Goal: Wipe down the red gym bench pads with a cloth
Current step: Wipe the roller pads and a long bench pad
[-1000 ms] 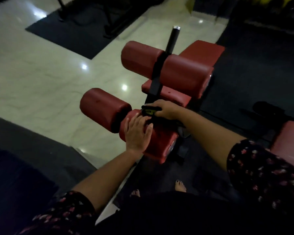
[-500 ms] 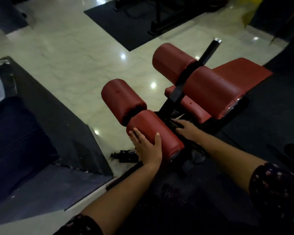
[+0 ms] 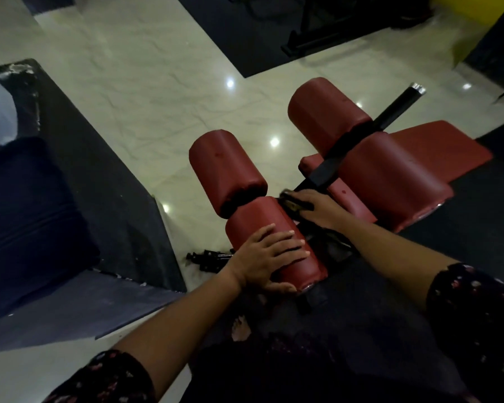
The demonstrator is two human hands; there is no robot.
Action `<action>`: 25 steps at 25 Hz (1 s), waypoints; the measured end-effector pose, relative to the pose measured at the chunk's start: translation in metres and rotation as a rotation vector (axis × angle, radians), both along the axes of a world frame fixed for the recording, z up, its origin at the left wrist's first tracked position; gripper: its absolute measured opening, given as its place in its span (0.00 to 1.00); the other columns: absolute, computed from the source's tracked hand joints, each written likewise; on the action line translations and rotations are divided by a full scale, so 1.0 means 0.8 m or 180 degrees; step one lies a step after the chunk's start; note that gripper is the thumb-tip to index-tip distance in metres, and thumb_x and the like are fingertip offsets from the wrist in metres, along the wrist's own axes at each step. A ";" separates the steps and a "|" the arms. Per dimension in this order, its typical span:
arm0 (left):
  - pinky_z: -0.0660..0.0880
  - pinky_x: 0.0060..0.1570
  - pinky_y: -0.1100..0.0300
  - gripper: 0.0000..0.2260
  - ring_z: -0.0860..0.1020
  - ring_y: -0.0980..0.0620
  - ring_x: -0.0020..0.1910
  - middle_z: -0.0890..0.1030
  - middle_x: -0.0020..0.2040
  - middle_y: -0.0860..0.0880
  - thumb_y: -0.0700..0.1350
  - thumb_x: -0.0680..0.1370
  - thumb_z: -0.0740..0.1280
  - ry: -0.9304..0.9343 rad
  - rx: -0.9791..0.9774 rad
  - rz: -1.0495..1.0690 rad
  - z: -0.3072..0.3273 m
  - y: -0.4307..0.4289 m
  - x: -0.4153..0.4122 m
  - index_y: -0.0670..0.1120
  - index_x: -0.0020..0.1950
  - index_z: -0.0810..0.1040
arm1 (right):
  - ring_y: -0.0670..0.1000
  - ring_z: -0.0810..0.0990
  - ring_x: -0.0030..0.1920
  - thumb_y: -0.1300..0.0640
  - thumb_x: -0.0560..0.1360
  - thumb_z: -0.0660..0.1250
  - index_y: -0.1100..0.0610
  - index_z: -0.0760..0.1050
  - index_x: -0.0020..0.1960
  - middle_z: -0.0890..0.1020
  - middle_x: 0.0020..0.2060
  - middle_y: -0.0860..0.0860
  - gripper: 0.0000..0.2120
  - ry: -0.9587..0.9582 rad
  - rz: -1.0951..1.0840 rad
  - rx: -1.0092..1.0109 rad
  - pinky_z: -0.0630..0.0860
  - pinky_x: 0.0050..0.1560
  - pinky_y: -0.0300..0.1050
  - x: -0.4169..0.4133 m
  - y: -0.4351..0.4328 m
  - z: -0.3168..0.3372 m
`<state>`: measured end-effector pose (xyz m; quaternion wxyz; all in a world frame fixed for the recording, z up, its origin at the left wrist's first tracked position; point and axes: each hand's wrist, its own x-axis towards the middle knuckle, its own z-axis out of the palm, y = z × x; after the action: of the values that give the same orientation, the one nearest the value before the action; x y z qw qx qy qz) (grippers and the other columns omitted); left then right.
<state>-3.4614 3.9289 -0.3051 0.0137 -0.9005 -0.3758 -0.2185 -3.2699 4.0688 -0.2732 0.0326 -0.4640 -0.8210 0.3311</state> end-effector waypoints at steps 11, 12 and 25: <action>0.47 0.76 0.43 0.36 0.53 0.44 0.78 0.61 0.77 0.47 0.68 0.71 0.60 -0.1144 -0.0650 0.1551 -0.024 -0.025 0.000 0.52 0.75 0.64 | 0.55 0.73 0.59 0.51 0.76 0.65 0.40 0.65 0.73 0.69 0.68 0.49 0.26 -0.1061 0.1824 0.1358 0.74 0.49 0.48 -0.069 0.036 0.069; 0.47 0.76 0.43 0.35 0.53 0.43 0.78 0.61 0.77 0.46 0.68 0.72 0.59 -0.1172 -0.0638 0.1532 -0.024 -0.023 -0.001 0.51 0.75 0.64 | 0.54 0.72 0.59 0.49 0.77 0.64 0.40 0.64 0.73 0.69 0.69 0.48 0.25 -0.1183 0.1983 0.1666 0.72 0.46 0.45 -0.086 0.031 0.075; 0.61 0.72 0.44 0.29 0.66 0.42 0.71 0.70 0.71 0.44 0.62 0.78 0.58 -0.1162 -0.0291 0.1437 -0.027 -0.029 -0.005 0.45 0.72 0.70 | 0.55 0.73 0.55 0.53 0.78 0.62 0.43 0.68 0.70 0.70 0.65 0.48 0.20 -0.1643 0.3506 0.2970 0.73 0.43 0.46 -0.186 -0.024 0.099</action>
<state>-3.4658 3.9056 -0.3264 -0.0465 -0.7396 -0.5723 -0.3512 -3.4190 4.0500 -0.1937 -0.1373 0.0113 -0.9700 -0.2002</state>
